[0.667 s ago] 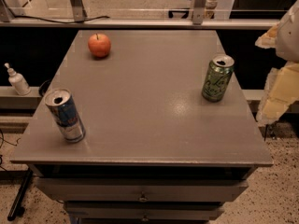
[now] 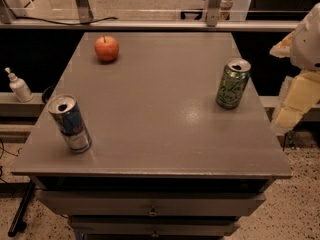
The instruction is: Move green can near apple
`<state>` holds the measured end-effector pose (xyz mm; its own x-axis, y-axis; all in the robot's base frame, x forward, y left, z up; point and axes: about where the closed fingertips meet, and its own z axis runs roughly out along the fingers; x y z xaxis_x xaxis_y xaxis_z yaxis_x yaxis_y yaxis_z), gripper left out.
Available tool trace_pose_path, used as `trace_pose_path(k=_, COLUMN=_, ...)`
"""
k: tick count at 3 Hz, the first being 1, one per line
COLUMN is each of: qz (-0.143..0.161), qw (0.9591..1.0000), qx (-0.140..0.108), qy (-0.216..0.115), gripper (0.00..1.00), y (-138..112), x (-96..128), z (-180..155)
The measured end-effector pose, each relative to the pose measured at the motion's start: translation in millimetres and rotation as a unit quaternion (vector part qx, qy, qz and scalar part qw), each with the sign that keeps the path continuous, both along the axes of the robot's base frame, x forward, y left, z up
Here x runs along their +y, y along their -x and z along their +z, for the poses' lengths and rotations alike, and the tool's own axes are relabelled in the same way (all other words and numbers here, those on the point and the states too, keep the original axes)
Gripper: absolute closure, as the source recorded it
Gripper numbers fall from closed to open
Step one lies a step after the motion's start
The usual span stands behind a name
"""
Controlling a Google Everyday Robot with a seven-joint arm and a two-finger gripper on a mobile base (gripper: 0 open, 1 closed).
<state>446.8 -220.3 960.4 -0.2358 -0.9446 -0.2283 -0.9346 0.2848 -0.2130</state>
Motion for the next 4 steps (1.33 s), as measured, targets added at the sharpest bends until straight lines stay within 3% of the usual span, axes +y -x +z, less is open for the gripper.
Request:
trace_pose_path(k=1, qz=-0.02, qw=0.9991, qx=0.021, qy=-0.031, gripper=0.0, y=-18, x=-14, z=-37)
trace_pose_path(k=2, qz=-0.043, qw=0.9951, qx=0.025, qy=-0.085, gripper=0.0, y=-40, x=-29, z=-74)
trace_pose_path(k=3, qz=-0.069, qw=0.9852, qx=0.007, qy=-0.157, gripper=0.0, y=-63, x=-33, z=-93)
trace_pose_path(k=4, qz=-0.092, qw=0.9667, qx=-0.023, qy=-0.238, gripper=0.0, y=-86, x=-29, z=-98)
